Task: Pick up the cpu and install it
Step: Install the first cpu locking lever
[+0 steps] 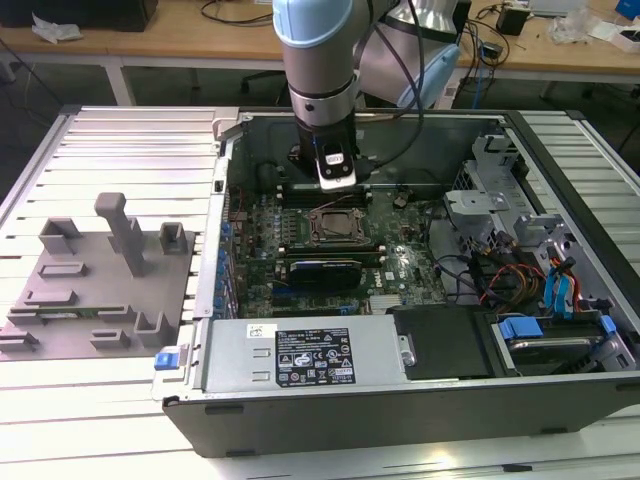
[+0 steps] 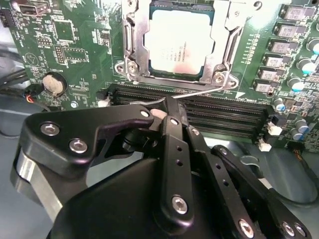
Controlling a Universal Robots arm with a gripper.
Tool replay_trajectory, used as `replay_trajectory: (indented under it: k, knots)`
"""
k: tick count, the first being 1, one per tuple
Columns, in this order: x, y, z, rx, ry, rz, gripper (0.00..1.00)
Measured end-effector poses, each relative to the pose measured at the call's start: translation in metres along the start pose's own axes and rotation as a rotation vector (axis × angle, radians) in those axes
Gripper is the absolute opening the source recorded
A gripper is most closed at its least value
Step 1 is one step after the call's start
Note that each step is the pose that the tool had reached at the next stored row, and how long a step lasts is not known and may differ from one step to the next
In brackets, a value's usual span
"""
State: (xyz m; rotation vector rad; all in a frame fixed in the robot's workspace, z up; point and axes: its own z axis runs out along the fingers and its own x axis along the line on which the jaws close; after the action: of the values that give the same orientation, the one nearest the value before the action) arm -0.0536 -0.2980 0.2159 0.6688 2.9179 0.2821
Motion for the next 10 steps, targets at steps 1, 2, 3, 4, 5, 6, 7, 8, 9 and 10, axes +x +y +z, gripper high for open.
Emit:
replay_trajectory:
  k: [1, 2, 3, 4, 5, 6, 7, 8, 9, 10]
  knots:
    - [-0.0005, -0.0001, 0.0010, 0.0002, -0.0001, 0.001, 0.11]
    - [-0.0012, -0.0002, 0.0024, 0.0003, -0.0005, 0.002, 0.11]
    - [-0.0017, -0.0003, 0.0037, 0.0007, -0.0013, 0.006, 0.11]
    - [-0.0021, -0.0003, 0.0051, 0.0012, -0.0026, 0.012, 0.11]
    - [-0.0024, -0.0004, 0.0063, 0.0016, -0.0040, 0.018, 0.11]
    - [-0.0026, -0.0005, 0.0076, 0.0024, -0.0056, 0.026, 0.11]
    - [-0.0027, -0.0007, 0.0086, 0.0032, -0.0071, 0.033, 0.11]
    - [-0.0029, -0.0008, 0.0100, 0.0040, -0.0092, 0.043, 0.11]
    - [-0.0029, -0.0009, 0.0107, 0.0042, -0.0104, 0.049, 0.11]
    - [-0.0029, -0.0010, 0.0111, 0.0040, -0.0108, 0.052, 0.11]
